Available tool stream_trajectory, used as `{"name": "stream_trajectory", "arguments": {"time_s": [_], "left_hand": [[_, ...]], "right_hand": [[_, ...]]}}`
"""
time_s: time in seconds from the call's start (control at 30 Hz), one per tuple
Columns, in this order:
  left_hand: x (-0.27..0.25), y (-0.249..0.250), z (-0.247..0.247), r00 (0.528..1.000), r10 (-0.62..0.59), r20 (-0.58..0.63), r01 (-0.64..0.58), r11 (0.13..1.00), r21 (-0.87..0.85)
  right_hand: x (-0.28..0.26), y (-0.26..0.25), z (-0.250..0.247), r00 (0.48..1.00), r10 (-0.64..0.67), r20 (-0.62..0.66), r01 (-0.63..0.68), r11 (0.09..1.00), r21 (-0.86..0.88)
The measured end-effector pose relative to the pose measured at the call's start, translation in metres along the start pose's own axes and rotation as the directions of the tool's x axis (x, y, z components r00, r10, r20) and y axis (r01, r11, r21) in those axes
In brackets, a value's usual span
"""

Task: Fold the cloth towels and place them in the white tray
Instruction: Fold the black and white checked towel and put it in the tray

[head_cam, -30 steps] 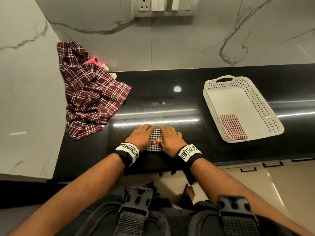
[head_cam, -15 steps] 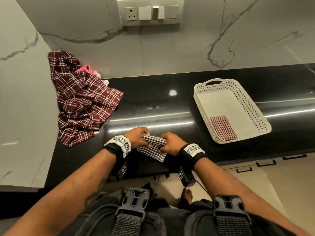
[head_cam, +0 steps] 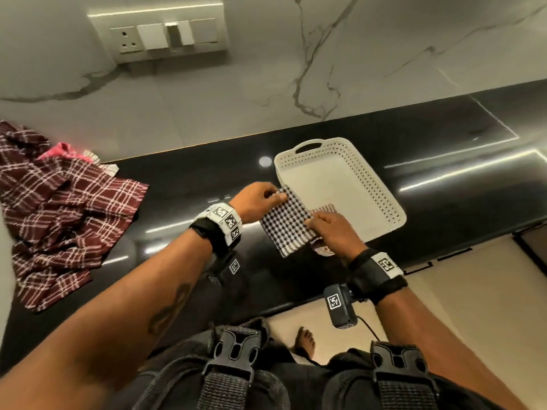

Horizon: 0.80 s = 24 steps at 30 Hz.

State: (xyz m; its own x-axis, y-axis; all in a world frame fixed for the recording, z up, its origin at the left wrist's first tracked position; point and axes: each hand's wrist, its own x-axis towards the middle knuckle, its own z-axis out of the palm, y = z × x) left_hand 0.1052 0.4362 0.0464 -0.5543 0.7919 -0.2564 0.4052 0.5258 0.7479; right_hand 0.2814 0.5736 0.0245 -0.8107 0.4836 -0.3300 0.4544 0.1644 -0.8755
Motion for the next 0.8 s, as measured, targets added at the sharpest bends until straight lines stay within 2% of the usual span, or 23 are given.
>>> {"name": "stream_trajectory", "arguments": {"time_s": [0.1,0.27,0.4,0.6,0.8], "left_hand": [[0.049,0.047,0.018,0.995,0.053,0.079,-0.062,0.992,0.109],[0.104,0.08,0.054,0.993,0.057,0.107,-0.088,0.944,0.319],[0.123,0.077,0.079,0.991,-0.018,0.129,-0.037,0.909,0.414],[0.131,0.063,0.091,0.986,-0.113,0.126,0.039,0.876,0.481],[0.13,0.052,0.098,0.981,-0.138,0.135,0.047,0.851,0.524]], "right_hand": [[0.006,0.006,-0.062,0.993,0.043,-0.113,-0.049,0.998,-0.047],[0.029,0.033,-0.113,0.984,0.086,-0.153,-0.123,0.961,-0.246],[0.038,0.047,-0.118,0.987,0.134,-0.089,-0.158,0.904,-0.397],[0.051,0.048,-0.103,0.992,0.128,-0.009,-0.11,0.816,-0.568],[0.057,0.051,-0.094,0.983,0.18,0.037,-0.11,0.738,-0.665]]}}
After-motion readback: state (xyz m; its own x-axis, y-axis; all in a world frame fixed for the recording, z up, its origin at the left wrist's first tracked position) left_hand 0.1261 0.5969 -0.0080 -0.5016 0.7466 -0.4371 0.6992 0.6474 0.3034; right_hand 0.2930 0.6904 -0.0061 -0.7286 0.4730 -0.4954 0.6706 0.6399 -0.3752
